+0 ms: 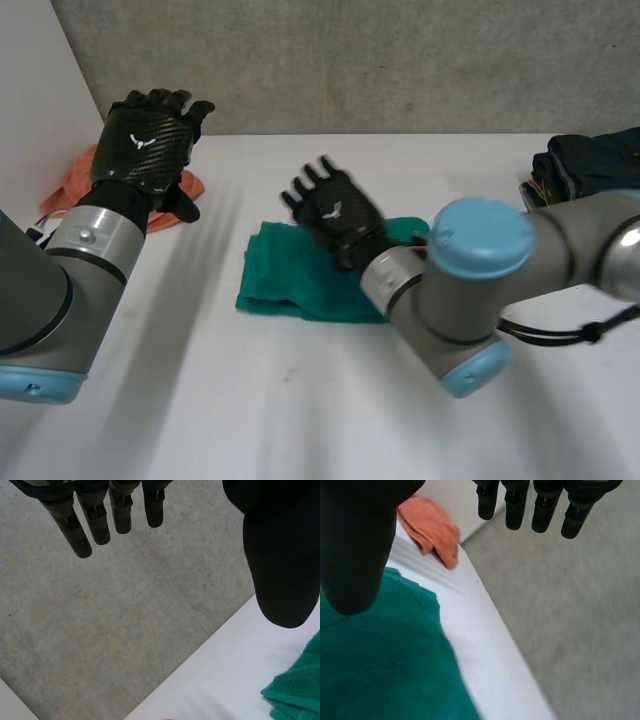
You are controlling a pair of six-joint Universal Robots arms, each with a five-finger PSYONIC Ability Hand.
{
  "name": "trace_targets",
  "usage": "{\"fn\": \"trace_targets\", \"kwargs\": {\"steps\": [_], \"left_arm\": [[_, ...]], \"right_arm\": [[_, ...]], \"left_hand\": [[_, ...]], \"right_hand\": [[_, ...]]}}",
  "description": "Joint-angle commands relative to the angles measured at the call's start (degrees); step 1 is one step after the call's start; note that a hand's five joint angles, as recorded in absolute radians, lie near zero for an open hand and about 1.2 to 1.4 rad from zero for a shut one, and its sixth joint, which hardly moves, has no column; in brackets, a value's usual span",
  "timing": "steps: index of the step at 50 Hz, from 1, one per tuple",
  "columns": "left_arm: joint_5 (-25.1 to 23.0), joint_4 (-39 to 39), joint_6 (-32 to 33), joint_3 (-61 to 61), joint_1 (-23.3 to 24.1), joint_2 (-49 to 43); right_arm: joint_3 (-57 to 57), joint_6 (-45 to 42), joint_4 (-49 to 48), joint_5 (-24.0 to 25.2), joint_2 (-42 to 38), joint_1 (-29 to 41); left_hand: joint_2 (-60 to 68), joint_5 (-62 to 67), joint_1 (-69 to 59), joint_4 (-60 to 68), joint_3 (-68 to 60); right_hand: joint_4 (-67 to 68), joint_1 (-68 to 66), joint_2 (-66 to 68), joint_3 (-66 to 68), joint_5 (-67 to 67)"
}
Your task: Fold the laundry.
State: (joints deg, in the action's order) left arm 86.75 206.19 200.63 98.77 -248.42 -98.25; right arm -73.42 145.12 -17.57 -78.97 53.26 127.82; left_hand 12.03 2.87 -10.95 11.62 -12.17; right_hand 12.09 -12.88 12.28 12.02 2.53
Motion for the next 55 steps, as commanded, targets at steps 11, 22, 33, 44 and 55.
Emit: {"fn": "trace_targets", "kwargs": {"steps": [11,22,33,44,55], "left_arm": [[0.0,1.5,0.1,-0.8,3.0,-3.5],[0.1,1.5,0.1,-1.0,3.6,-3.1],[0.8,1.5,0.0,-0.9,4.0,-2.8],[1.1,1.5,-1.1,-2.8,3.4,-3.0],[1.0,0.1,-8.6,-12.2,7.1,-12.2]], "right_arm": [[-9.8,5.1,14.5,-1.3,1.8,-16.7],[-9.6,4.8,1.7,-5.5,7.0,-16.7],[-7.2,-0.4,-6.9,9.2,2.5,-0.7],[-0.5,1.3,-5.0,11.6,-6.0,3.1],[1.5,27.1,2.7,-1.0,2.2,-5.0]], "left_hand": [[-2.0,-2.9,1.0,-1.6,2.2],[-2.0,-2.9,1.0,-1.6,2.2],[-2.0,-2.9,1.0,-1.6,2.2],[-2.0,-2.9,1.0,-1.6,2.2],[-2.0,-2.9,1.0,-1.6,2.2]], "right_hand": [[38.6,-37.8,38.4,38.7,38.2],[67.9,-67.1,67.7,68.0,67.5],[67.9,-67.1,67.7,68.0,67.5],[27.2,-26.4,27.0,27.3,26.7],[-2.1,2.9,-2.3,-2.0,-2.5]]}}
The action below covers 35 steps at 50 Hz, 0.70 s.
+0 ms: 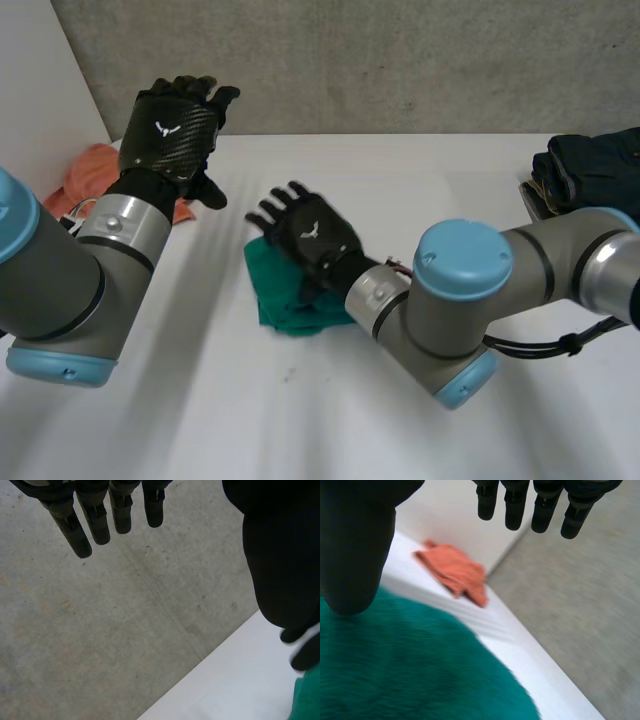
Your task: Fold the laundry.
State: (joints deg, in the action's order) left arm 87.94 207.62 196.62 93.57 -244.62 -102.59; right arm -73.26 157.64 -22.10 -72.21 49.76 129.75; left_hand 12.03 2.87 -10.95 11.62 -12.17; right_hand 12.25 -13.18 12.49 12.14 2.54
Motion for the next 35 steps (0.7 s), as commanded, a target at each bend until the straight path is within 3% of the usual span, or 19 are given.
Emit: {"fn": "trace_targets", "kwargs": {"steps": [1,7,11,16,22,27,31,35], "left_arm": [[-0.2,-2.6,-4.9,-8.8,5.1,-10.7],[2.7,-12.8,-5.3,-15.1,9.3,-19.1],[11.6,-20.4,-5.5,-17.7,10.3,-24.2],[17.0,-23.0,-5.0,-19.0,11.5,-27.2],[17.1,-24.1,-4.1,-19.2,11.3,-27.8],[16.7,-24.5,-2.7,-19.6,10.4,-27.0],[13.4,-24.0,-2.3,-20.0,9.5,-23.1],[4.2,-23.3,-2.7,-21.8,8.9,-17.8]], "right_arm": [[2.5,14.8,9.6,-7.8,4.9,-7.4],[11.6,15.5,21.9,-7.2,-2.2,-7.7],[16.5,15.8,26.8,-5.3,-7.0,-8.2],[20.3,15.9,30.5,-4.2,-11.7,-8.5],[23.7,15.0,34.1,-4.9,-14.0,-9.3],[23.0,11.7,33.7,-7.1,-10.2,-9.1],[19.2,5.2,31.0,-7.9,-5.4,-8.2],[11.2,-1.9,23.0,-8.3,-0.5,-7.0]], "left_hand": [[-2.0,-2.9,1.0,-1.6,2.2],[-0.1,-1.0,-0.9,0.3,0.3],[0.9,0.0,-2.0,1.3,-0.7],[0.5,-0.3,-1.6,0.9,-0.4],[0.9,0.0,-2.0,1.3,-0.7],[0.0,-0.8,-1.1,0.4,0.1],[-0.3,-1.1,-0.8,0.1,0.4],[-0.6,-1.5,-0.4,-0.2,0.8]], "right_hand": [[-2.3,3.2,-2.5,-2.1,-2.5],[-2.3,3.2,-2.5,-2.1,-2.5],[-1.8,2.8,-2.1,-1.7,-2.1],[-1.0,1.9,-1.2,-0.9,-1.3],[0.5,0.4,0.3,0.6,0.2],[3.5,-2.6,3.3,3.7,3.3],[3.4,-2.5,3.1,3.5,3.1],[3.4,-2.5,3.1,3.5,3.1]]}}
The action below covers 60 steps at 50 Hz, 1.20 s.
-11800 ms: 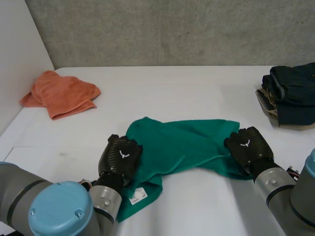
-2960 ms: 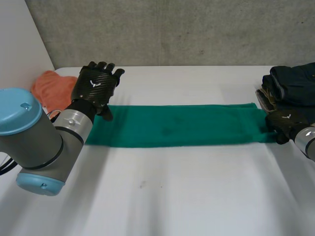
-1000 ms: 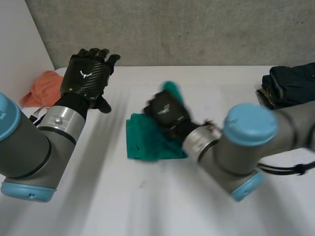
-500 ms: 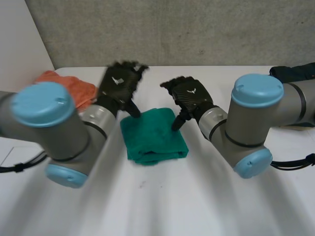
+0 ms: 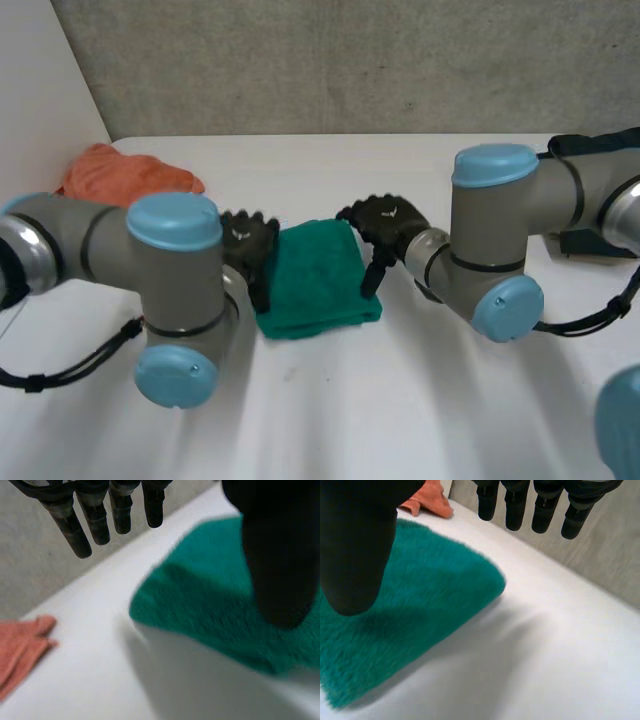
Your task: Fold the laundry.
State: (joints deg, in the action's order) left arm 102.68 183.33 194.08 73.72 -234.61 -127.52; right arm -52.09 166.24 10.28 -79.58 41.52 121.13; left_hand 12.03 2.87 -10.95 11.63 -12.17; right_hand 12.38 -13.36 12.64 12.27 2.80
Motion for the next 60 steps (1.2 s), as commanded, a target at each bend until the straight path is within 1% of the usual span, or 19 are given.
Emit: {"fn": "trace_targets", "kwargs": {"steps": [1,3,4,6,7,8,10,11,13,16,20,26,38,43,48,51,54,55,60], "left_arm": [[-12.3,1.1,-0.3,-2.4,-1.4,7.7],[-15.9,1.0,-0.3,-3.4,-2.2,8.4],[-19.6,0.6,-0.3,-4.4,-2.9,8.9],[-24.3,0.3,-0.3,-5.8,-3.0,9.1],[-28.2,-0.3,-0.5,-6.8,-3.0,9.2],[-30.9,-1.2,-0.6,-7.4,-3.1,9.2],[-34.1,-2.6,-0.9,-8.1,-3.4,9.2],[-37.2,-4.4,-1.2,-8.8,-3.7,9.3],[-39.0,-5.3,-1.4,-9.4,-3.6,9.4],[-39.5,-5.9,-1.3,-9.6,-3.5,9.2],[-39.4,-5.9,-1.4,-9.5,-3.3,9.0],[-39.4,-5.9,-1.5,-9.3,-3.0,8.9],[-39.5,-5.8,-1.5,-9.2,-3.2,8.7],[-39.6,-5.8,-1.5,-9.2,-3.4,8.7],[-39.6,-5.8,-1.5,-9.2,-3.5,8.6],[-39.7,-5.8,-1.5,-9.1,-3.6,8.5],[-39.7,-5.8,-1.5,-9.0,-3.5,8.4],[-39.7,-5.8,-1.5,-9.1,-3.5,8.4],[-39.7,-5.8,-1.5,-9.1,-3.6,8.4]], "right_arm": [[-11.8,-11.5,-11.0,-0.9,8.7,2.1],[-16.6,-14.8,-14.8,-0.3,10.5,3.6],[-18.1,-15.5,-15.6,-0.3,10.8,4.2],[-21.2,-16.7,-16.9,-0.6,10.8,6.0],[-21.8,-16.9,-16.9,-0.5,10.6,6.4],[-22.4,-16.9,-16.9,-0.3,10.4,6.7],[-23.5,-16.7,-17.4,-0.4,9.6,7.2],[-23.5,-16.6,-17.6,-0.4,8.9,7.2],[-23.0,-16.6,-17.6,-0.4,7.1,7.3],[-22.4,-16.6,-18.1,-0.4,5.6,7.3],[-21.3,-16.4,-22.3,-0.5,3.2,7.3],[-19.2,-16.0,-28.0,-0.6,0.5,7.2],[-15.0,-15.8,-29.6,-0.6,-2.5,7.2],[-12.7,-15.2,-30.1,-0.3,-4.5,7.1],[-10.1,-15.2,-30.1,-0.3,-6.4,7.1],[-9.9,-15.2,-30.1,-0.3,-6.4,7.1],[-9.5,-15.1,-29.7,-0.8,-6.3,7.1],[-9.5,-15.1,-29.4,-1.1,-6.1,7.1],[-9.6,-15.1,-29.2,-0.9,-5.5,7.1]], "left_hand": [[-0.5,-1.3,-0.6,-0.1,0.6],[-0.5,-1.3,-0.6,-0.1,0.6],[-0.6,-1.5,-0.4,-0.2,0.8],[-0.3,-1.1,-0.8,0.1,0.4],[0.0,-0.8,-1.1,0.4,0.1],[0.0,-0.8,-1.1,0.4,0.1],[0.0,-0.8,-1.1,0.4,0.1],[0.0,-0.8,-1.1,0.4,0.1],[0.0,-0.8,-1.1,0.4,0.1],[0.0,-0.8,-1.1,0.4,0.1],[0.0,-0.8,-1.1,0.4,0.1],[-0.3,-1.1,-0.8,0.1,0.4],[-0.3,-1.1,-0.8,0.1,0.4],[-0.3,-1.1,-0.8,0.1,0.4],[-0.3,-1.1,-0.8,0.1,0.4],[-0.3,-1.1,-0.8,0.1,0.4],[-0.3,-1.1,-0.8,0.1,0.4],[-0.3,-1.1,-0.8,0.1,0.4],[-0.3,-1.1,-0.8,0.1,0.4]], "right_hand": [[3.3,-2.3,3.0,3.4,2.8],[3.1,-2.1,2.8,3.2,2.7],[3.1,-2.1,2.8,3.2,2.7],[3.1,-2.1,2.8,3.2,2.7],[3.1,-2.1,2.8,3.2,2.7],[3.1,-2.1,2.8,3.2,2.7],[3.1,-2.1,2.8,3.2,2.7],[3.1,-2.1,2.8,3.2,2.7],[3.3,-2.3,3.0,3.4,2.8],[3.3,-2.3,3.0,3.4,2.8],[3.6,-2.6,3.3,3.7,3.2],[8.8,-7.8,8.5,8.9,8.4],[14.8,-13.9,14.6,15.0,14.4],[29.1,-28.2,28.9,29.2,28.7],[47.0,-46.0,46.7,47.1,46.5],[46.3,-45.3,46.1,46.4,45.9],[19.3,-18.4,19.1,19.4,18.9],[15.2,-14.3,15.0,15.4,14.8],[14.9,-13.9,14.6,15.0,14.4]]}}
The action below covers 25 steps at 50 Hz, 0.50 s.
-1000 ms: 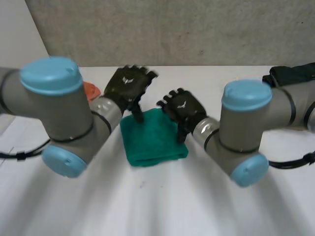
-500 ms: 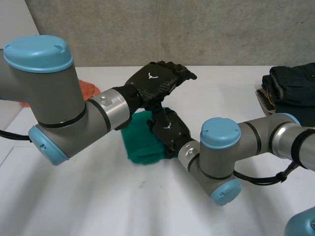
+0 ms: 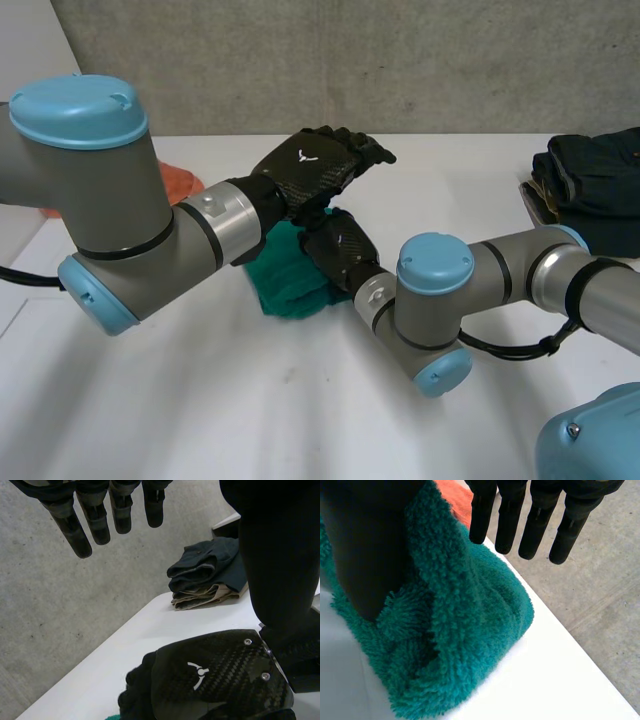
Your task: Fold the laundry.
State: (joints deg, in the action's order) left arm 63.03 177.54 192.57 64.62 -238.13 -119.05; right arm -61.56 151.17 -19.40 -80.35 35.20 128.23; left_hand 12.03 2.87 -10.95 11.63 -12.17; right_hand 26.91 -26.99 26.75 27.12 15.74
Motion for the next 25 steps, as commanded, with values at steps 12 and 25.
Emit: {"fn": "trace_targets", "kwargs": {"steps": [12,25], "left_arm": [[-0.1,0.0,0.0,0.3,-0.1,-0.3],[-0.4,0.1,0.0,0.3,-0.4,-0.4]], "right_arm": [[-0.8,-0.1,1.9,0.1,0.7,-0.1],[2.4,-0.1,1.2,0.1,-1.8,-0.2]], "left_hand": [[-0.5,-1.3,-0.6,-0.1,0.6],[-0.5,-1.3,-0.6,-0.1,0.6]], "right_hand": [[-1.0,1.1,-0.9,-1.2,0.2],[2.0,-1.9,2.2,1.8,3.2]]}}
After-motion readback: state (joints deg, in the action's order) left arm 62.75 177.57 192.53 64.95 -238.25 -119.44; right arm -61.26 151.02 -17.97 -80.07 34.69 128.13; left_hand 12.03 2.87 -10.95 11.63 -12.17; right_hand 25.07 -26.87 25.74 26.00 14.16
